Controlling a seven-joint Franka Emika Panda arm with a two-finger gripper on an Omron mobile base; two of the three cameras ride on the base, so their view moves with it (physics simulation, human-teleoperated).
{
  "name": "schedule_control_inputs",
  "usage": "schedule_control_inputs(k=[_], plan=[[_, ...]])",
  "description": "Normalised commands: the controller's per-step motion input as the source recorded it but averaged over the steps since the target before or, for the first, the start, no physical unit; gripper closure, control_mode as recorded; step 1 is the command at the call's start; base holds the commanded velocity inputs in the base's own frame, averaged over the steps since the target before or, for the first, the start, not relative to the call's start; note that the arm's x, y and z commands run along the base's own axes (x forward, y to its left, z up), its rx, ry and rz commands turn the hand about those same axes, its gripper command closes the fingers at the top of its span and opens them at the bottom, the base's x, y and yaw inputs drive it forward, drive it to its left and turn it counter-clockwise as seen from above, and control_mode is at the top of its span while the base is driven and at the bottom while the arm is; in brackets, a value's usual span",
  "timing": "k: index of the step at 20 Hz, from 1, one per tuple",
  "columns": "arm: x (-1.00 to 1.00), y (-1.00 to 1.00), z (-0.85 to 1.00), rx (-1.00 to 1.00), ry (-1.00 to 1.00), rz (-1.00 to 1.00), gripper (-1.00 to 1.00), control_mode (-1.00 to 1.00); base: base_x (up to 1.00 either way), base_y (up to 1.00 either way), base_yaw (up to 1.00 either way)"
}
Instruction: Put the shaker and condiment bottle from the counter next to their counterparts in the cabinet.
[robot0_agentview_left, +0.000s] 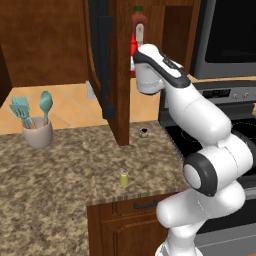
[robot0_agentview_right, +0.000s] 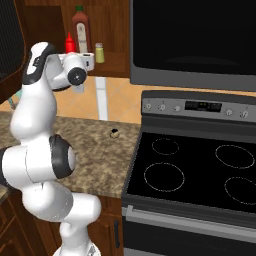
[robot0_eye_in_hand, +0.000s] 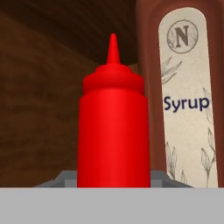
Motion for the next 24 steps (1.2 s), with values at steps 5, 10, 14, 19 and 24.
schedule_control_inputs(k=[5,10,14,19,24], plan=[[0.37,0.03,-0.02,0.0,0.0,0.0,1.0,-1.0,0.0,0.0,0.0],[0.29,0.05,-0.06,0.0,0.0,0.0,1.0,-1.0,0.0,0.0,0.0],[0.09,0.0,-0.16,0.0,-0.02,0.0,1.0,-1.0,0.0,0.0,0.0],[0.01,0.0,-0.26,0.0,-0.1,0.0,1.0,-1.0,0.0,0.0,0.0],[0.0,0.0,-0.35,0.0,-0.12,0.0,1.0,-1.0,0.0,0.0,0.0]])
